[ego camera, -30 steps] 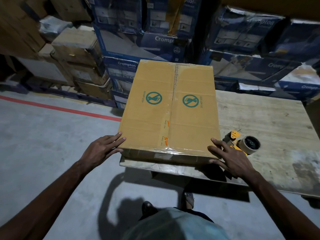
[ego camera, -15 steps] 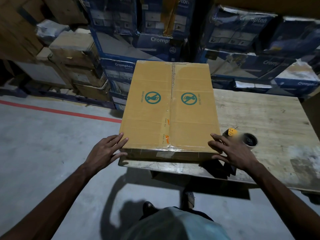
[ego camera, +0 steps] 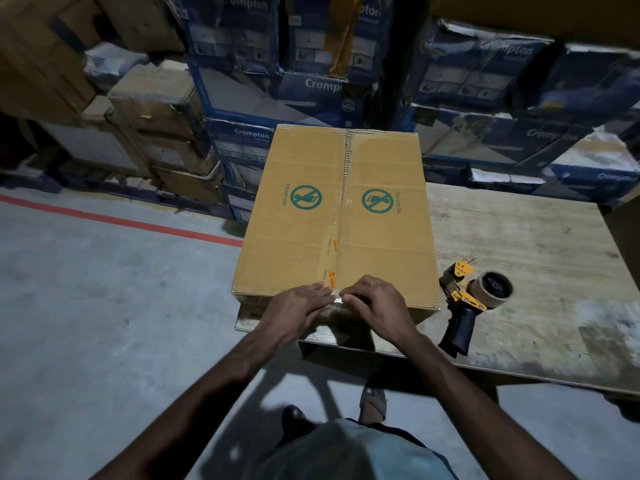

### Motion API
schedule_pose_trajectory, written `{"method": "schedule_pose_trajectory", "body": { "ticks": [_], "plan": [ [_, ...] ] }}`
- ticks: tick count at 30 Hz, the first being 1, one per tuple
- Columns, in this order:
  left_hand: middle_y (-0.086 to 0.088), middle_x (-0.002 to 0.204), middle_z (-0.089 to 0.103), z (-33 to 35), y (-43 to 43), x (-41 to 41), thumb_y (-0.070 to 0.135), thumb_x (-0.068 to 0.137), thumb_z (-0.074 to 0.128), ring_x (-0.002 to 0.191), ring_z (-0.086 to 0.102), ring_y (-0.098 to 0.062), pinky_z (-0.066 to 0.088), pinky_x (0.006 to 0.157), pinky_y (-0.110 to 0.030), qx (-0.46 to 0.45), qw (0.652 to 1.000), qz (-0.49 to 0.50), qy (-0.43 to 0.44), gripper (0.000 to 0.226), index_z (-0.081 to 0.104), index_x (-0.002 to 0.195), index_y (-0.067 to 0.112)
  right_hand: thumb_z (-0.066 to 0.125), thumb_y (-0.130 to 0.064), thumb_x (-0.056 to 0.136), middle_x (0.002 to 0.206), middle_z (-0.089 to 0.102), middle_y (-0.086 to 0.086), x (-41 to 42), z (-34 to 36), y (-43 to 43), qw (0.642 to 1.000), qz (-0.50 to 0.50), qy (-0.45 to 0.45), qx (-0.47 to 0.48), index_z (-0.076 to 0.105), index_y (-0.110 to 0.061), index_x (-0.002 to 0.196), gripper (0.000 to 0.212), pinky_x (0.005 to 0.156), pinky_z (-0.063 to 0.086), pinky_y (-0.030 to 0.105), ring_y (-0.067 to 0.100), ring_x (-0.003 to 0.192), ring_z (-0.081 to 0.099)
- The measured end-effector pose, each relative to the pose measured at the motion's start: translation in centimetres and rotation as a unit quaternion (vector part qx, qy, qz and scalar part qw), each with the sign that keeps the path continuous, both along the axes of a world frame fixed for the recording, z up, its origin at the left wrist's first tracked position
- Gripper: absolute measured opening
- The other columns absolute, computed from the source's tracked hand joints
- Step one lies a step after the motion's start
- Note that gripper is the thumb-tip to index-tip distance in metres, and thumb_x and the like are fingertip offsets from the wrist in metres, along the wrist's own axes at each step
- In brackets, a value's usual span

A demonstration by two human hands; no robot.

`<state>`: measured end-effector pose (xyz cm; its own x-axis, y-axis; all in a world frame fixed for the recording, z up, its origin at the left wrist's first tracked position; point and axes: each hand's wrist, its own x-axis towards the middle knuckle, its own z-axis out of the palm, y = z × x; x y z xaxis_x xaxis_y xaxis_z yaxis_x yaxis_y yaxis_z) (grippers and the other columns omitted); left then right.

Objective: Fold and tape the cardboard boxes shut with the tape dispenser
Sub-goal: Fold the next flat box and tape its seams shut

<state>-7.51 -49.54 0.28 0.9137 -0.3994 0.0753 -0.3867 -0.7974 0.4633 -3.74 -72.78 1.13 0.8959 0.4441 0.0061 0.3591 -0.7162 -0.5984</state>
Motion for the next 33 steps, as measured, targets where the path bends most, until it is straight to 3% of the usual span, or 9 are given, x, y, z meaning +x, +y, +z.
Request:
{"method": "schedule_pose_trajectory", "body": {
  "ticks": [5,8,10,12,15,20,25,29,33],
  "plan": [
    [0.010,0.138,0.066,1.4,-1.4,0.1,0.038,0.102,0.063,0.134,0.058,-0.014,0.056,0.100,-0.041,0.035,0.998,0.044,0.028,0.030,0.071,0.130,0.034,0.078,-0.044,0.088,0.098,0.068,-0.017,0.2,-1.1,0.1,0.999,-0.035,0.032,0.024,0.082,-0.035,0.101,0.016,0.076,0.054,0.035,0.006,0.089,0.062],
    [0.008,0.121,0.074,2.0,-2.2,0.6,0.047,0.101,0.061,0.112,0.067,-0.013,0.057,0.085,-0.030,0.086,0.993,0.073,0.041,0.026,0.073,0.121,0.036,0.082,-0.047,0.083,0.096,0.068,-0.019,0.5,-1.0,0.2,0.999,-0.026,0.031,0.016,0.082,-0.037,0.096,0.017,0.070,0.051,0.030,0.004,0.085,0.061],
    [0.003,0.106,0.073,2.6,-3.0,0.9,0.043,0.101,0.062,0.090,0.062,-0.013,0.048,0.071,-0.025,0.124,0.988,0.082,0.039,0.021,0.074,0.111,0.028,0.083,-0.048,0.081,0.094,0.068,-0.020,0.8,-0.9,0.4,1.000,-0.023,0.022,-0.001,0.082,-0.036,0.093,0.017,0.065,0.047,0.028,0.002,0.083,0.060],
    [0.001,0.105,0.070,3.1,-3.6,1.4,0.036,0.099,0.067,0.094,0.058,-0.014,0.042,0.071,-0.025,0.128,0.987,0.084,0.040,0.018,0.074,0.107,0.021,0.084,-0.048,0.081,0.094,0.068,-0.020,1.0,-0.9,0.7,0.999,-0.022,0.014,-0.021,0.081,-0.035,0.089,0.016,0.065,0.048,0.029,0.003,0.082,0.061],
    [-0.001,0.108,0.065,3.4,-4.0,2.1,0.032,0.096,0.070,0.101,0.057,-0.017,0.048,0.077,-0.028,0.124,0.989,0.063,0.059,0.022,0.075,0.107,0.013,0.081,-0.050,0.082,0.096,0.069,-0.018,1.2,-0.5,0.9,0.998,-0.017,0.006,-0.054,0.077,-0.035,0.088,0.016,0.067,0.050,0.032,0.006,0.085,0.062],
    [-0.003,0.092,0.064,3.9,-5.0,3.1,0.012,0.092,0.074,0.083,0.063,-0.020,0.049,0.067,-0.029,0.094,0.987,0.078,0.108,0.007,0.067,0.093,0.011,0.075,-0.047,0.085,0.087,0.064,-0.010,1.7,0.5,1.6,0.991,0.018,-0.015,-0.131,0.066,-0.028,0.088,0.021,0.066,0.047,0.033,0.016,0.085,0.060],
    [0.005,0.077,0.055,3.7,-4.5,3.6,-0.006,0.080,0.071,0.070,0.053,-0.016,0.035,0.056,-0.022,0.040,0.985,0.087,0.144,0.031,0.054,0.073,0.019,0.073,-0.054,0.081,0.078,0.056,-0.011,1.8,0.3,2.2,0.990,0.009,-0.010,-0.138,0.054,-0.029,0.083,0.032,0.062,0.035,0.033,0.017,0.077,0.057],
    [0.004,0.077,0.054,3.5,-3.6,3.6,0.005,0.078,0.081,0.067,0.047,-0.014,0.029,0.055,-0.024,0.020,0.982,0.091,0.165,0.042,0.046,0.069,0.025,0.062,-0.072,0.075,0.077,0.057,-0.013,2.2,0.4,1.6,0.994,0.016,0.018,-0.111,0.055,-0.029,0.081,0.043,0.061,0.042,0.031,0.009,0.072,0.054],
    [0.004,0.076,0.059,3.3,-1.4,3.5,0.012,0.081,0.085,0.068,0.053,-0.014,0.036,0.057,-0.023,0.030,0.977,0.122,0.170,0.036,0.051,0.069,0.020,0.080,-0.047,0.078,0.082,0.060,-0.016,2.5,0.6,-1.0,0.991,0.026,0.028,-0.128,0.057,-0.032,0.083,0.028,0.066,0.038,0.028,0.005,0.078,0.055]
  ]
}}
